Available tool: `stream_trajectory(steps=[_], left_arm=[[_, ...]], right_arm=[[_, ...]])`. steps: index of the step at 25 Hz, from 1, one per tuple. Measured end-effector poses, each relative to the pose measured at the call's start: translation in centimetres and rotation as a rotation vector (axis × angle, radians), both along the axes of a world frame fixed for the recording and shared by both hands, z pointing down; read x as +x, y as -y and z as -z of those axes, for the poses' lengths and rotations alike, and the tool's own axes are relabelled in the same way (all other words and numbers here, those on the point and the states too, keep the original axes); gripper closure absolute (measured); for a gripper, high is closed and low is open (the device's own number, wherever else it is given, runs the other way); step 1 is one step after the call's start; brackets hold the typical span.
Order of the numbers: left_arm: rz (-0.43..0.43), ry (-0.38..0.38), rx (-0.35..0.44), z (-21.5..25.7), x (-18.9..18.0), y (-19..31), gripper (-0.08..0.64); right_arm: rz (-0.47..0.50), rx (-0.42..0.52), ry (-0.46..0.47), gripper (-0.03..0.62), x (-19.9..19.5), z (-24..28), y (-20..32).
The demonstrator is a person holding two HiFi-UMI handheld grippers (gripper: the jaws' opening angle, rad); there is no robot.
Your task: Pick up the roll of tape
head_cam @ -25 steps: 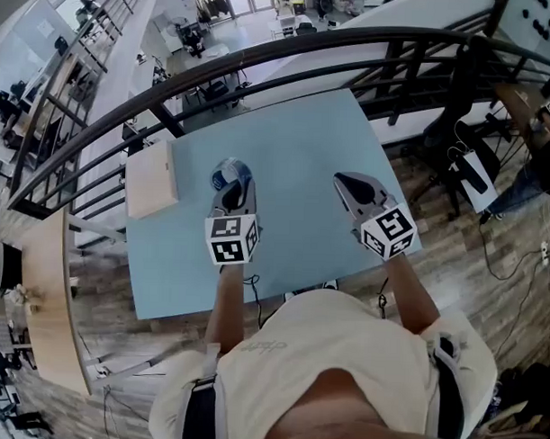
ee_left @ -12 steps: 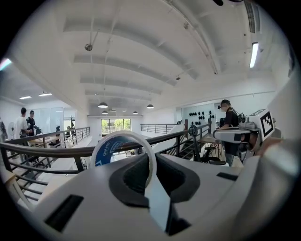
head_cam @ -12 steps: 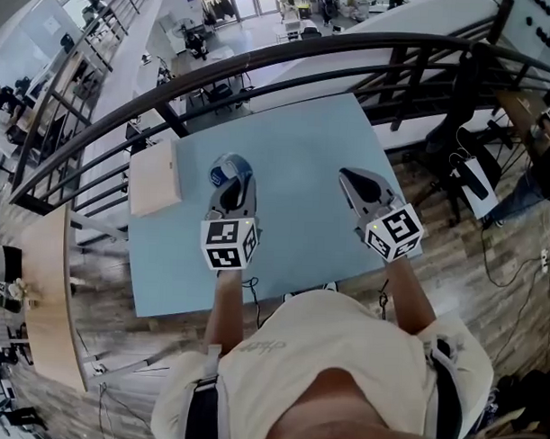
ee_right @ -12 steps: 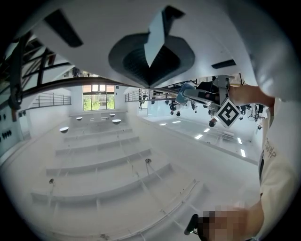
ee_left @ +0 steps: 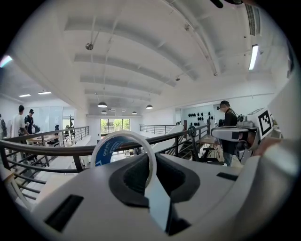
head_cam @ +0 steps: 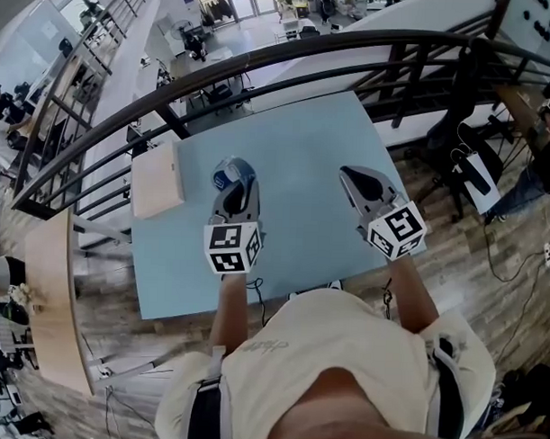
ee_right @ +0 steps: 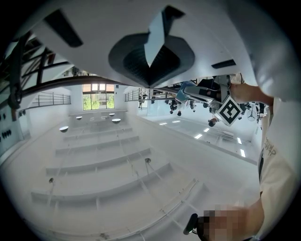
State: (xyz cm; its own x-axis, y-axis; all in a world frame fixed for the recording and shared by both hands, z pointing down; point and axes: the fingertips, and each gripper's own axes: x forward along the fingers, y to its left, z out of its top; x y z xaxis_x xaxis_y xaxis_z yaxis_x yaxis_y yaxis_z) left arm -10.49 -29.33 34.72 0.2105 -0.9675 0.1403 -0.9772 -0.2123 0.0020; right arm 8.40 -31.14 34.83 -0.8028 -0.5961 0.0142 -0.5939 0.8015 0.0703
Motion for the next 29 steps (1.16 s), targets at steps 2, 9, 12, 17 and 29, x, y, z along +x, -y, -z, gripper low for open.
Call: stream_trajectory(steps=[2,9,12,17,29], left_arm=[[-0.004,0.000,0.000,-0.2,0.0,-0.1,0.505],[0.003,-0.006,-0.013,-1.0,-0.2,-0.7,0.505],[0.002,-0.003,-0.011,-1.0,-0.2,-1.0,0.505],[-0.003,0.005,-0.015,-1.1,0.0,-1.3,0.505],[-0.005,0.005,-0.010,-1.1,-0.2,-1.9,0.505]], right_arm=[[0.004,0.001,-0.009,0.588,-0.2,-0.1,0.0],[0.030,0.009,-0.046,0.588,-1.0,-0.7,-0.8],[0.033,0.006,-0.043,0.588,-1.1,-0.9,-0.9],[0.039,0.002,-0.040,0.589,-1.2,-0.9,-1.1],[0.038,0.001,-0.042,0.588,-1.6,-1.2,-1.2]])
